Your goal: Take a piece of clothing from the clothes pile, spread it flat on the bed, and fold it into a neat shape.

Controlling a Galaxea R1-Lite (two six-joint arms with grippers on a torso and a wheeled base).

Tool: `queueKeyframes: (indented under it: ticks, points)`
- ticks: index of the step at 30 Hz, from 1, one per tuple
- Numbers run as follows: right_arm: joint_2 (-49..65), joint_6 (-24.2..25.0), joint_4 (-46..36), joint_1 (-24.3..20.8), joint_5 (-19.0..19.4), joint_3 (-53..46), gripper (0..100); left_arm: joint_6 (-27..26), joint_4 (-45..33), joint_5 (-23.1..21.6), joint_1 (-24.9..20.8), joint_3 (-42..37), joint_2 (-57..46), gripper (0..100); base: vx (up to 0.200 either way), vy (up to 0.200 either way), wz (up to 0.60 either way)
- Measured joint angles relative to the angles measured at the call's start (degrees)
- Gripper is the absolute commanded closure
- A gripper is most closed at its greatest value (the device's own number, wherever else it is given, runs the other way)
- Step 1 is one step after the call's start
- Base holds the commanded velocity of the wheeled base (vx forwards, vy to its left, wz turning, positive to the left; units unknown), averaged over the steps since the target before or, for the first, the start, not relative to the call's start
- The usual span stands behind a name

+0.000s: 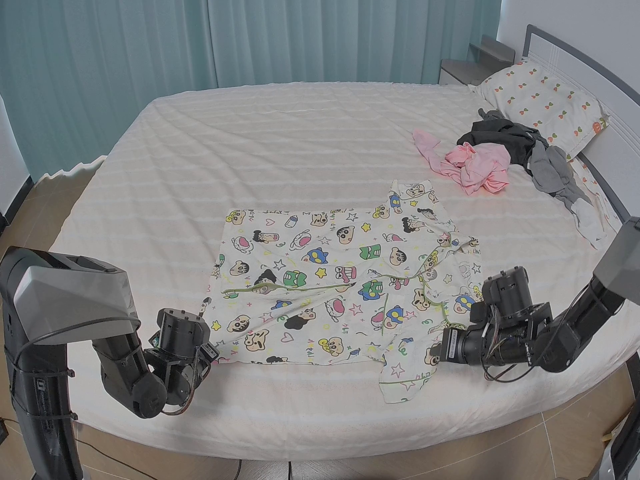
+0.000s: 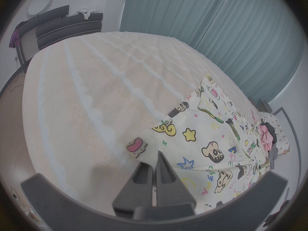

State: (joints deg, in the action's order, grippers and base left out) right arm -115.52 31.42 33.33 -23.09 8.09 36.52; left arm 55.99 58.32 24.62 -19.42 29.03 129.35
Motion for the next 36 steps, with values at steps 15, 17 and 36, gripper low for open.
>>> queueKeyframes:
  ticks: [15, 17, 36]
  points:
    - [1.3, 6.1, -33.1, 1.9, 3.5, 28.6, 100, 0.0, 0.0, -1.2, 0.1, 0.2, 1.0, 100, 0.000, 0.000, 0.00]
    - [-0.5, 7.1, -34.3, 2.2, 3.6, 31.3, 100, 0.0, 0.0, -1.4, 0.1, 0.2, 1.1, 100, 0.000, 0.000, 0.00]
    - [-11.6, 10.4, -21.2, 4.4, 2.0, 29.9, 0, 0.1, 0.0, -1.9, 0.6, 0.6, 2.1, 100, 0.000, 0.000, 0.00]
